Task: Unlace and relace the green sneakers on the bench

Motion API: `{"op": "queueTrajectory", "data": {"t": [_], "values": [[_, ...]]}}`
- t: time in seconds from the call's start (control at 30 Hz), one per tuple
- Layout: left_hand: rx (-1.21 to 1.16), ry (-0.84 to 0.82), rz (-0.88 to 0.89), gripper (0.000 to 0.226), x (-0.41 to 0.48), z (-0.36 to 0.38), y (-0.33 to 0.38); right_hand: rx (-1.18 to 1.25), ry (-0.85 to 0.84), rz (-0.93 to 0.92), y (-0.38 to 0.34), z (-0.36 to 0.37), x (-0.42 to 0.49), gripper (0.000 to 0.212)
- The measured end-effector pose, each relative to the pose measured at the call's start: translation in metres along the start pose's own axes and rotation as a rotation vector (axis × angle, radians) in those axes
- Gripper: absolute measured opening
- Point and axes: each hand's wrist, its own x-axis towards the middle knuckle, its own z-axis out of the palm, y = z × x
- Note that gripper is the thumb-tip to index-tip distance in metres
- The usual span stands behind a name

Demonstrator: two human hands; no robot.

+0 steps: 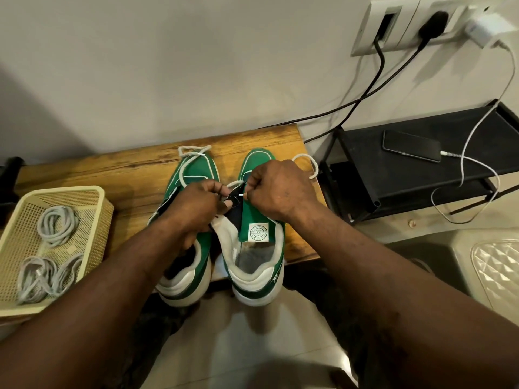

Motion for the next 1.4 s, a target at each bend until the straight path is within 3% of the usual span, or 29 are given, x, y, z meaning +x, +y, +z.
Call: {"op": "queueTrajectory", "data": {"t": [0.4, 0.73, 1.07, 1.2, 1.3, 1.4], "values": [[-0.056, -0.019, 0.015, 0.018, -0.008, 0.0, 0.004, -0.079, 0.028, 0.054, -0.015, 0.008, -0.012, 0.019], [-0.009, -0.006, 0.11, 0.03, -0.012, 0.003, 0.001, 0.13, 0.029, 0.105, -0.004, 0.006, -0.007, 0.013], [0.011, -0.008, 0.151, 0.03, -0.017, 0.001, 0.004, 0.162, 0.055, 0.101, -0.005, 0.012, -0.008, 0.01], [-0.045, -0.042, 0.164, 0.008, -0.019, 0.0, 0.004, 0.236, 0.029, 0.126, 0.0, 0.015, -0.006, 0.011], [-0.106, 0.006, 0.162, 0.023, -0.016, 0.004, 0.003, 0.312, 0.015, 0.166, 0.002, 0.019, -0.004, 0.018], [-0.065, 0.094, 0.155, 0.014, -0.01, 0.01, 0.001, 0.443, -0.02, 0.216, 0.005, 0.02, -0.002, 0.018]]}}
